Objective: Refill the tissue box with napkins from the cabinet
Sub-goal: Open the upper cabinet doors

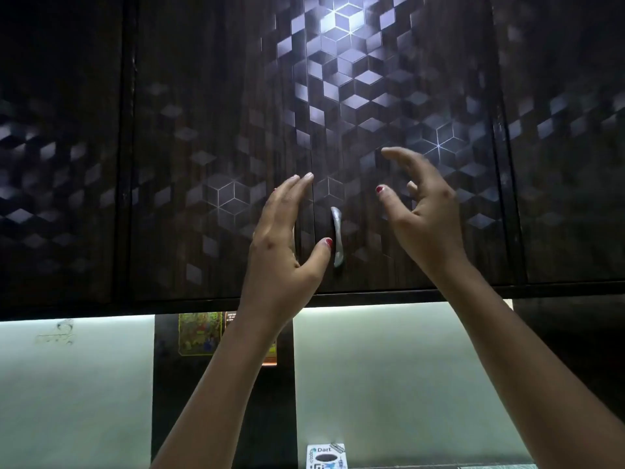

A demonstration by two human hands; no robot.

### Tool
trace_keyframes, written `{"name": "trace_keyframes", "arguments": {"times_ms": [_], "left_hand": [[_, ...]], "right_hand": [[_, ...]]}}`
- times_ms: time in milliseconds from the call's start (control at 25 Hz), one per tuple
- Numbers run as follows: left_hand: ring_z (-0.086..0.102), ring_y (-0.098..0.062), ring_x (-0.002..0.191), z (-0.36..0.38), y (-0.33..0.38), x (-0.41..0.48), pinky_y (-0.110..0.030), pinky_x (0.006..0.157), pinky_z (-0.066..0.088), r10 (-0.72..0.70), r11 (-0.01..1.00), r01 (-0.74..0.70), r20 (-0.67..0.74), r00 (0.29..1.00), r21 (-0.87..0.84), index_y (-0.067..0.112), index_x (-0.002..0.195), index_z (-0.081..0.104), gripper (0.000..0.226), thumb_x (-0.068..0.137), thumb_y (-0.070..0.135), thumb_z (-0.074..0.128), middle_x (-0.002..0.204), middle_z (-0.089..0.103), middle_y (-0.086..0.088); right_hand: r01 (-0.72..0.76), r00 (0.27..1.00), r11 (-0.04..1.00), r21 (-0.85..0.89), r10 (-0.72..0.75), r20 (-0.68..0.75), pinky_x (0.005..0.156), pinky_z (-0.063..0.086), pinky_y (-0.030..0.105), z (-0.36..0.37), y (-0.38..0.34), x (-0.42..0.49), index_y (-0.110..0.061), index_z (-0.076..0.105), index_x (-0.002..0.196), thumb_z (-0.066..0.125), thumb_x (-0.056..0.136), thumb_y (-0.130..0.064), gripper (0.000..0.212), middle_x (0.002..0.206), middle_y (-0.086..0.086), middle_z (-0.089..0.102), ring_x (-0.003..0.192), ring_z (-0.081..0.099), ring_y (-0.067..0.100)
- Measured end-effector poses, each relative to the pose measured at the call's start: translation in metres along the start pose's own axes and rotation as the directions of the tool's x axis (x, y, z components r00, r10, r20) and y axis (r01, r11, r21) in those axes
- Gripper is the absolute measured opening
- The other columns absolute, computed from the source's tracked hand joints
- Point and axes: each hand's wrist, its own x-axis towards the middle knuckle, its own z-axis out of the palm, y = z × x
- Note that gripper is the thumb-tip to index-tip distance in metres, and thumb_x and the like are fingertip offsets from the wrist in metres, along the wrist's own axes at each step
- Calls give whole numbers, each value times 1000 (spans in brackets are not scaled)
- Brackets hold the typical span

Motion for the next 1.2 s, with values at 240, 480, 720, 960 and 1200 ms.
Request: {"name": "trace_keyframes", "arguments": {"times_ms": [240,480,720,960,1200], "left_hand": [[25,-10,139,-1,-8,5,-46,116,26,-2,998,1,20,1000,67,31,139,29,68,76,26,55,151,30,5],[21,-14,142,-8,-26,1,-58,113,26,-53,991,45,61,997,128,36,138,27,68,75,29,53,151,28,7],[21,-13,142,-11,-27,-5,-56,114,25,-62,989,46,115,991,143,42,136,25,68,75,31,53,151,28,10],[26,15,124,38,20,6,1,95,26,-33,961,56,88,996,-271,39,138,22,63,80,33,47,136,25,28],[51,-10,121,119,97,10,-19,93,47,79,467,209,276,958,-859,27,130,38,48,83,32,36,135,49,1]], "right_hand": [[-9,997,993,-120,19,78,89,34,4,12,14,-3,-14,54,118,54,81,-14,37,116,-8,51,107,45,3],[-285,841,905,-315,394,370,84,48,33,71,55,-5,-11,42,128,58,79,-14,51,119,13,57,107,55,25],[-537,755,843,-35,499,427,67,49,25,92,60,-13,-22,18,134,73,71,-18,85,87,6,53,81,57,16],[-286,958,958,4,286,-27,67,44,0,29,5,-50,-24,29,135,74,69,-24,80,97,-3,51,78,54,4],[-326,945,944,-44,325,-43,77,55,18,-116,-24,-45,-39,38,122,82,55,-37,79,109,-13,56,96,58,0]]}}
